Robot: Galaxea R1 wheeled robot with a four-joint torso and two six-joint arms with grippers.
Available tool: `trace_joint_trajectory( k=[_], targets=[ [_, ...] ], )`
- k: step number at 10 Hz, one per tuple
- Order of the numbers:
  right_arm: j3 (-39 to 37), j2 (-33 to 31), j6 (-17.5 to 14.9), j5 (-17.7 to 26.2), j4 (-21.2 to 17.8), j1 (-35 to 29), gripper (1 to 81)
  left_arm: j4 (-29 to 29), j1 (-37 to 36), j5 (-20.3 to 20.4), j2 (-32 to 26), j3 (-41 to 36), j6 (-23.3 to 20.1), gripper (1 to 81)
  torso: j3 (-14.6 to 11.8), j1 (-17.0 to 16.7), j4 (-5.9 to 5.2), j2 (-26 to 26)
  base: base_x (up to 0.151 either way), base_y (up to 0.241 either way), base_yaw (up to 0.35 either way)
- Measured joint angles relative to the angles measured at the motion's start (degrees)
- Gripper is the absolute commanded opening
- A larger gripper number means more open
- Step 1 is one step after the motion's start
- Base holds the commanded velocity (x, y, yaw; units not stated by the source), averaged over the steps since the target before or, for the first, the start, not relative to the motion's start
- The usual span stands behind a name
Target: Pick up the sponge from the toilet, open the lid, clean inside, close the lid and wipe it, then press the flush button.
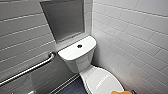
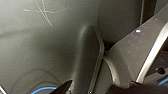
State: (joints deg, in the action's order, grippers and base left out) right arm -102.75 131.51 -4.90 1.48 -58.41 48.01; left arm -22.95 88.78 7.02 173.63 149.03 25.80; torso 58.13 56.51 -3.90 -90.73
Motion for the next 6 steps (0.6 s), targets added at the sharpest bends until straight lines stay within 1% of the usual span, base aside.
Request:
trace_joint_trajectory(
  k=[4, 6],
  targets=[
    [0.9, -1.9, -0.1, -0.5, -0.1, 4.8, 1.0, 0.0, 0.0, 0.0, 0.0, 0.0, 0.0, 81.1, 0.0, 0.0, 0.0, 0.0, 0.0, 0.0, 0.0],
    [2.1, -4.5, -0.4, -0.3, 0.4, 10.8, 1.0, 0.0, 0.0, 0.0, 0.0, 0.0, 0.0, 81.1, 0.0, 0.0, 0.0, 0.0, 0.0, 0.0, 0.0]
  ],
)
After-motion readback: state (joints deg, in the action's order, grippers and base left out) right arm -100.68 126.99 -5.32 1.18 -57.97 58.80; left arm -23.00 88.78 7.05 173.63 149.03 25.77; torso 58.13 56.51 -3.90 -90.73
